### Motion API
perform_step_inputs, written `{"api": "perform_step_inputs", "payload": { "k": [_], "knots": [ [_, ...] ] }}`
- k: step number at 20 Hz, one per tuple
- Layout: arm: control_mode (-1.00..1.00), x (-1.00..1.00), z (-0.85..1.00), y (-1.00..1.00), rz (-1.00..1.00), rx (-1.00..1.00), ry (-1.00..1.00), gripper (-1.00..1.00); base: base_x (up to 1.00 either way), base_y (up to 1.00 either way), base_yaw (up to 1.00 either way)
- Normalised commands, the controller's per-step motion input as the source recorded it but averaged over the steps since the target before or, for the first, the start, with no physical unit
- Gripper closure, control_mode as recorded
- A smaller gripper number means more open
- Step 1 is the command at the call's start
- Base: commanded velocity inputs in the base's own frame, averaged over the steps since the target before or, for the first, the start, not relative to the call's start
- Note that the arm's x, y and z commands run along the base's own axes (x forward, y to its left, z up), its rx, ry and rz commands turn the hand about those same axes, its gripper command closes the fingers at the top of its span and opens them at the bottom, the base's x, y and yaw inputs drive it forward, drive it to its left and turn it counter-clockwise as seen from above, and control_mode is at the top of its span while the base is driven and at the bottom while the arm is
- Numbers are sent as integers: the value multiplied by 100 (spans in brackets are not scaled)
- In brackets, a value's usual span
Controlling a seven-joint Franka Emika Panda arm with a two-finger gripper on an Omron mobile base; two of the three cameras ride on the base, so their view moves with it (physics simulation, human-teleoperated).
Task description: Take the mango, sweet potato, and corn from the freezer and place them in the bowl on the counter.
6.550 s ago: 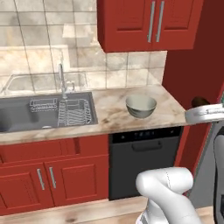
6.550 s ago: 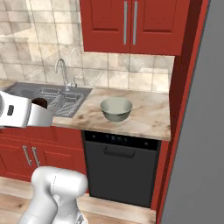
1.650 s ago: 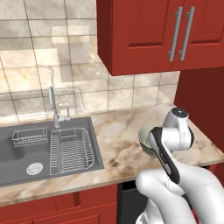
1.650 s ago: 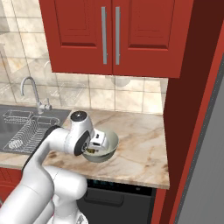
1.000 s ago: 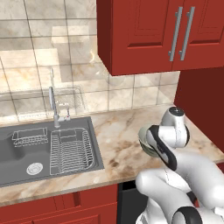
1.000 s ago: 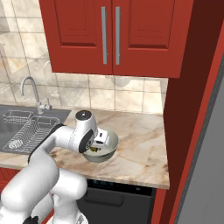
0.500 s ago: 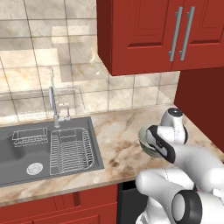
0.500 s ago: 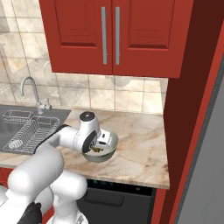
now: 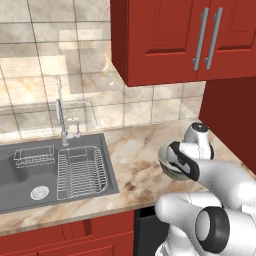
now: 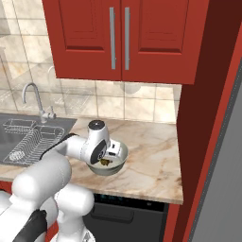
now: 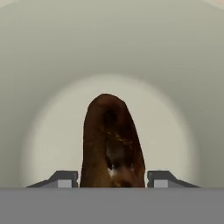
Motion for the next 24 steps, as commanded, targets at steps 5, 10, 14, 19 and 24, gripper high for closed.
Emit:
{"api": "perform_step_inputs", "payload": {
  "k": [5, 10, 14, 19, 24],
  "knots": [
    [-100, 0, 0, 0, 0, 0, 0, -100, 0, 0, 0],
    [-100, -5, 8, 0, 0, 0, -3, -100, 0, 0, 0],
    [-100, -20, 44, 0, 0, 0, -9, -100, 0, 0, 0],
    [-100, -41, 63, 0, 0, 0, -5, -100, 0, 0, 0],
    [-100, -42, 72, 11, 0, 0, -2, -100, 0, 0, 0]
  ]
}}
